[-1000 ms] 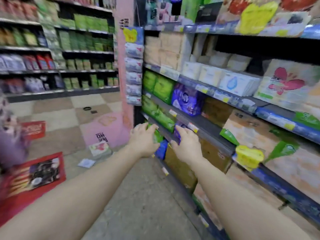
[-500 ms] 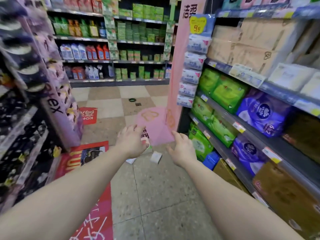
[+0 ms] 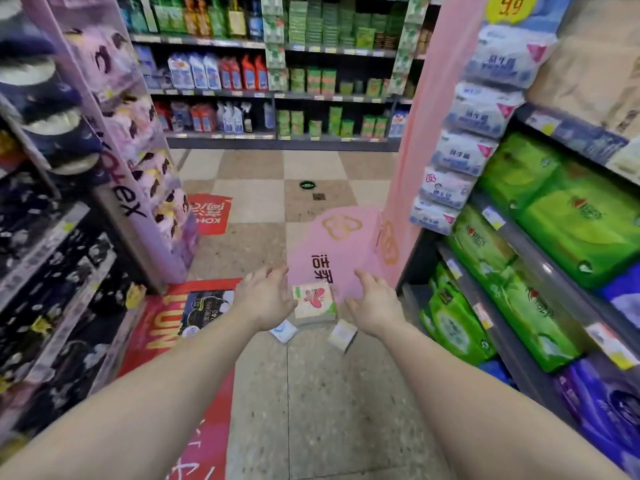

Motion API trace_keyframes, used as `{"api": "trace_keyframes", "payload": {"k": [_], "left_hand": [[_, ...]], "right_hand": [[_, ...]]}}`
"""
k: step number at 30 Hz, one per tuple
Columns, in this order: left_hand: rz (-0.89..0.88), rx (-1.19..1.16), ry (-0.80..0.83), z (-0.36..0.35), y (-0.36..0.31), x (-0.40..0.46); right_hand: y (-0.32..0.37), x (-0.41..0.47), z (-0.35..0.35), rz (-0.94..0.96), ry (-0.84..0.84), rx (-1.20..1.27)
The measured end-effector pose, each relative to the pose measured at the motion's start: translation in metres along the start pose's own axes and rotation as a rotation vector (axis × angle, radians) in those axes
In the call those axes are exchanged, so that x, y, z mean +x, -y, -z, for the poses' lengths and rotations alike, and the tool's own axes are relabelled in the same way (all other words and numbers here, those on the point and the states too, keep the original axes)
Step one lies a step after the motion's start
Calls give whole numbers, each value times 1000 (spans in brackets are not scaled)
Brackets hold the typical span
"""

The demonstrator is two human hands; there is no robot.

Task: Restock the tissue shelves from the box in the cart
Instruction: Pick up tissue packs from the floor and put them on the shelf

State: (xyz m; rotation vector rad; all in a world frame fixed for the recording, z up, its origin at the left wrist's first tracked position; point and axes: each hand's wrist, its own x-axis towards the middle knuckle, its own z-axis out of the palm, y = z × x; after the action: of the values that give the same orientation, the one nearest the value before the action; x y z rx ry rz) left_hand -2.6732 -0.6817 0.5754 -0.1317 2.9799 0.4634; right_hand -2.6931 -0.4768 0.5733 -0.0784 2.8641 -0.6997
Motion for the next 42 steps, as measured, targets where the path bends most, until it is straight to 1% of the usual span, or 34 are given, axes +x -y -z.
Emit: {"api": "trace_keyframes", "payload": {"k": [8,14,19,23,26,30,36,39,42], "left_hand": [[109,-43,131,-29,17,120],[46,-71,238,-70,15,252],[-19,-56,360,-117,20,372],[-57,-61,488,-164,21,433],[-39,-62,588,-211,23,457],[6,-71,669,-287,27,472],[199,-143,714,-417,33,487],[314,-192,733,-489,38,500],[398,-251,753,-559,48,513]], "right_hand": [[-29,127,-13,-74,128,-9],[-64,235,-31,-198,182,8],[-88,331,-75,-366,230,38],[-114,384,-110,-467,299,70],[-143,415,-139,-540,347,65],[-190,457,-185,-559,443,66],[-265,526,-279,-474,569,-4],[-304,557,-334,-434,592,-14],[-341,586,-394,-389,661,-59]]}}
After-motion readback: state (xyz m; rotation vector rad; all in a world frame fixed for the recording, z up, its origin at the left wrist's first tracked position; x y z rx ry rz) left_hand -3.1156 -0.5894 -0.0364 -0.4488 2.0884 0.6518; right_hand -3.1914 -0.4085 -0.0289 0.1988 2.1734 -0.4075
